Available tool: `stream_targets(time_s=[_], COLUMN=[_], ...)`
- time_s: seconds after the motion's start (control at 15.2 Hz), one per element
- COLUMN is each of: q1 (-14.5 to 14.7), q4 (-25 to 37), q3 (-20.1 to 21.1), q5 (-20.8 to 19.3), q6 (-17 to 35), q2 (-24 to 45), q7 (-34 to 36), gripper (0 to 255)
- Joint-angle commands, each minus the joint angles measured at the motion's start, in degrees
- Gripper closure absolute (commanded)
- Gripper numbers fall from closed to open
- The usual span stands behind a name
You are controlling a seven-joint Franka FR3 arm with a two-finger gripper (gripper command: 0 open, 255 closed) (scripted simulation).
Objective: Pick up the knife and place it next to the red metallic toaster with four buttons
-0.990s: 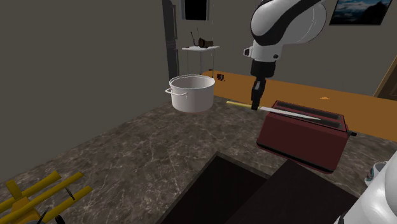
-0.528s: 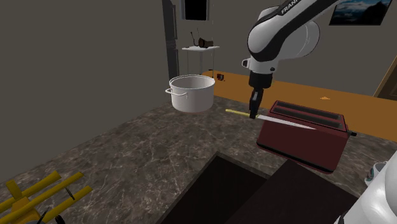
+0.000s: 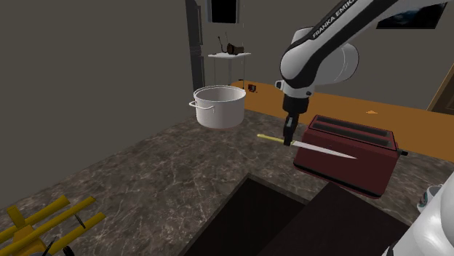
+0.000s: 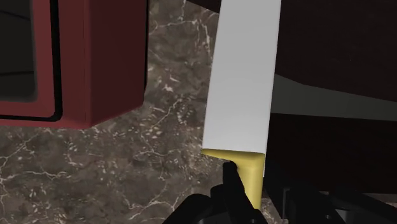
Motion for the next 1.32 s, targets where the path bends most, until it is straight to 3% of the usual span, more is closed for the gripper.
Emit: stream_targets(time_s=[0.0, 0.66, 1.25], q1=[0.1, 0.9, 1.5], q4=[-0.6, -2.5, -2.8], q3=[-0.2, -0.8, -0.5], q5=[0.3, 2.9, 7.8], q6=[2.1, 11.5, 19.8], q2=[1.4, 9.2, 17.5], q7=[-0.3, -2.3, -6.0], gripper=[255, 255, 255])
